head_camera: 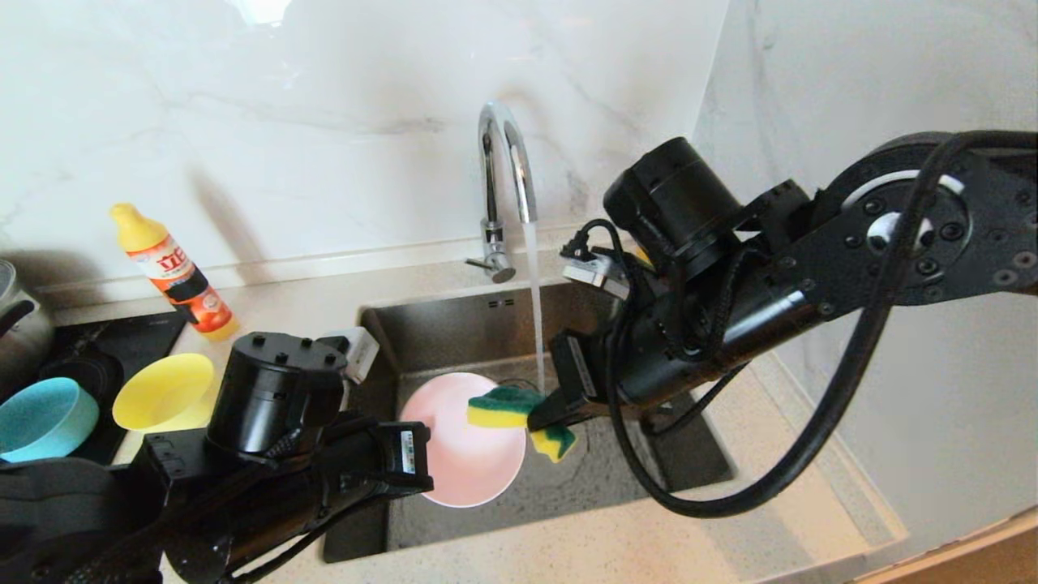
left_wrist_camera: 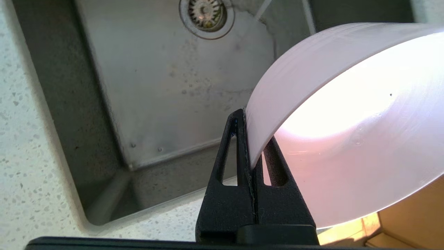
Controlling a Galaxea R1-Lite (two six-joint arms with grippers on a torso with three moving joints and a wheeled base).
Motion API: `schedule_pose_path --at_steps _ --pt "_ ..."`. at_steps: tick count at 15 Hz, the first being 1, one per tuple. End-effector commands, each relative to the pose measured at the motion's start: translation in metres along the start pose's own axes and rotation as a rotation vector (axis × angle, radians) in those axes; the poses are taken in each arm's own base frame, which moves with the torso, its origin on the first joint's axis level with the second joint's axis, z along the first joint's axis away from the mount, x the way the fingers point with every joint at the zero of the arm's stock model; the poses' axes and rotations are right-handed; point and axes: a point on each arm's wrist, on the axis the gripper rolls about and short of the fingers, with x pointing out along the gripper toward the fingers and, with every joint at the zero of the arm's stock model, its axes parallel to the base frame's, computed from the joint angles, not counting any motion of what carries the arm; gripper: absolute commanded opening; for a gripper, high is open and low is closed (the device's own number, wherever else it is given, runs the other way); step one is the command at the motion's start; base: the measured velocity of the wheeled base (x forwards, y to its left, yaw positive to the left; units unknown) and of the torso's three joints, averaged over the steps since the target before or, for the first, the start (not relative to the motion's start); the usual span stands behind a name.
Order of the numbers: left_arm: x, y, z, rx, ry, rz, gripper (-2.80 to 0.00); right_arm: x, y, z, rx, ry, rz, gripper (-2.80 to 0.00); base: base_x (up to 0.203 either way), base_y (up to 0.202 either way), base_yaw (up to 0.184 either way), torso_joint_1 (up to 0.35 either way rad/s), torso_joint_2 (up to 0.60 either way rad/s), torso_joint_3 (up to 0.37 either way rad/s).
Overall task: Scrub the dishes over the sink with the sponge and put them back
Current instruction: Wipe the bowl
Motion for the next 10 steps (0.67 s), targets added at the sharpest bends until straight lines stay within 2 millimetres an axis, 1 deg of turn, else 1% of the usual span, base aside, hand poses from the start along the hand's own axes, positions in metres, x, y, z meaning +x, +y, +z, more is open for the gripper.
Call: schedule_pose_path --at_steps 1,3,4,6,8,10 --pt "0.007 0.005 -0.002 -0.009 0.017 0.026 -2.80 -0.026 0.007 -0.001 -0.012 -0.050 0.026 -2.80 0.000 0.000 0.000 0.000 0.00 0.000" --pt "0.015 0.010 -0.003 -0.015 0.040 0.053 -2.80 -0.042 0.011 -0.003 -0.021 -0.081 0.040 -2.80 0.000 0.000 0.000 0.000 0.00 0.000" --pt "0.022 0.011 -0.003 -0.021 0.053 0.067 -2.80 -0.048 0.012 -0.004 -0.023 -0.094 0.043 -2.80 0.000 0.000 0.000 0.000 0.00 0.000" --pt "0.033 0.012 0.002 -0.048 0.064 0.086 -2.80 -0.061 0.010 -0.006 -0.019 -0.114 0.041 -2.80 0.000 0.000 0.000 0.000 0.00 0.000" --pt "0.043 0.008 0.009 -0.074 0.095 0.103 -2.80 -0.069 0.007 -0.006 -0.011 -0.132 0.036 -2.80 0.000 0.000 0.000 0.000 0.00 0.000" --pt "0.051 0.002 0.021 -0.120 0.116 0.106 -2.80 -0.072 0.004 -0.012 -0.012 -0.128 0.027 -2.80 0.000 0.000 0.000 0.000 0.00 0.000"
